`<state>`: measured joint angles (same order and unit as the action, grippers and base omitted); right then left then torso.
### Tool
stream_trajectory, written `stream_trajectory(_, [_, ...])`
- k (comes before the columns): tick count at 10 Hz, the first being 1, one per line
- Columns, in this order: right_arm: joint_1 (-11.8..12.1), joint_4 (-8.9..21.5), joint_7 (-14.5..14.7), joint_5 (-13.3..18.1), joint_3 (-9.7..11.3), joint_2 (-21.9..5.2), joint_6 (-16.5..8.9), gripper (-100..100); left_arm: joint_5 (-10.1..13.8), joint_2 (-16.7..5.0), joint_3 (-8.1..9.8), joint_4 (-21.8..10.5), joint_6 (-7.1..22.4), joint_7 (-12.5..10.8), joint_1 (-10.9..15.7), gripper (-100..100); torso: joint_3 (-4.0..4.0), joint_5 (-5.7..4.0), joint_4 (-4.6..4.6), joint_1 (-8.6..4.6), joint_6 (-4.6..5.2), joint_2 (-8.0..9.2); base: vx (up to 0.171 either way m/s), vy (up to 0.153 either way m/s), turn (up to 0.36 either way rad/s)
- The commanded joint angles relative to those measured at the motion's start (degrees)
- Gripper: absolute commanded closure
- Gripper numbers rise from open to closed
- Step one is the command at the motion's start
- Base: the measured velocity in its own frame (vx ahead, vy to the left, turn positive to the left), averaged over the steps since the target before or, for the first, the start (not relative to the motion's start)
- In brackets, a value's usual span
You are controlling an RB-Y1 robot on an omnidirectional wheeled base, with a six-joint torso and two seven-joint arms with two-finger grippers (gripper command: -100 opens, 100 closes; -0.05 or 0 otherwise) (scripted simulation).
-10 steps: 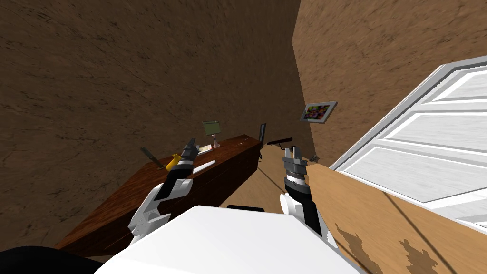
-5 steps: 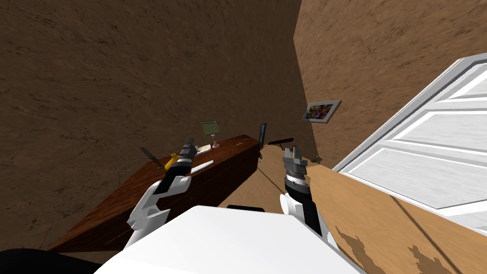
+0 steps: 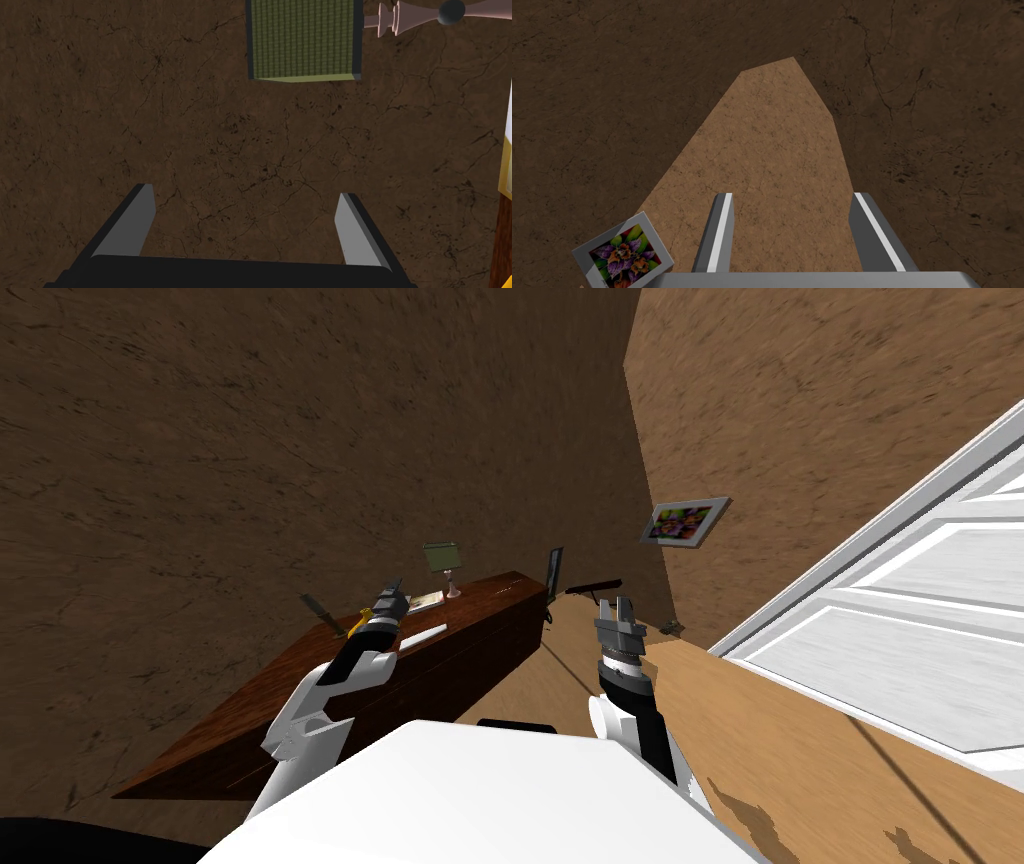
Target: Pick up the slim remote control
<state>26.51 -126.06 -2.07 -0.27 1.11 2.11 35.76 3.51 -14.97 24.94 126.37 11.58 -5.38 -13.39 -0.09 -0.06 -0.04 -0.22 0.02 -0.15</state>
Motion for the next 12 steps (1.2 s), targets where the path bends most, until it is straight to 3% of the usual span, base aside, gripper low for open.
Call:
stream_trajectory(1, [0.00,0.00,0.00,0.00,0.00,0.00,0.00,0,0.21,-0.18,0.27,0.09,2.69,-0.17,0.16,-100,0.00,0.00,0.00,0.00,0.00,0.00,0.009,-0.039,-0.006])
stream_trajectory(2, [0.00,0.00,0.00,0.00,0.00,0.00,0.00,0,1.51,-1.27,2.05,-0.84,4.49,-1.14,1.66,-100,0.02,0.01,0.01,0.09,0.00,0.03,0.016,-0.063,0.092])
stream_trajectory(4, [0.00,0.00,0.00,0.00,0.00,0.00,0.00,0,1.51,-1.27,2.05,-0.84,7.50,-1.14,1.66,-100,0.00,0.00,0.00,-0.01,0.00,0.00,0.023,-0.058,0.022])
stream_trajectory(5, [0.00,0.00,0.00,0.00,0.00,0.00,0.00,0,2.85,-2.38,3.76,-1.85,9.12,-2.08,3.13,-100,0.00,0.01,0.00,0.08,0.01,0.01,0.025,-0.057,0.086])
stream_trajectory(7, [0.00,0.00,0.00,0.00,0.00,0.00,0.00,0,2.85,-2.38,3.76,-1.85,12.39,-2.08,3.13,-100,-0.01,0.00,0.00,0.03,0.01,-0.01,0.017,-0.049,0.018])
stream_trajectory(8, [0.00,0.00,0.00,0.00,0.00,0.00,0.00,0,4.24,-3.53,5.40,-2.94,13.93,-2.98,4.54,-100,0.01,0.02,0.00,0.12,0.00,0.02,0.022,-0.068,0.060])
stream_trajectory(10, [0.00,0.00,0.00,0.00,0.00,0.00,0.00,0,4.24,-3.53,5.40,-2.94,17.28,-2.98,4.54,-100,0.00,0.00,0.00,0.01,0.00,0.00,0.017,-0.048,0.029])
stream_trajectory(11, [0.00,0.00,0.00,0.00,0.00,0.00,0.00,0,5.64,-4.70,6.94,-4.10,19.05,-3.83,5.90,-100,0.01,0.02,0.00,0.13,0.01,0.02,0.026,-0.042,0.046])
stream_trajectory(12, [0.00,0.00,0.00,0.00,0.00,0.00,0.00,0,5.64,-4.70,6.94,-4.10,20.34,-3.83,5.90,-100,0.00,0.03,0.00,0.11,-0.01,-0.01,0.022,-0.059,0.047])
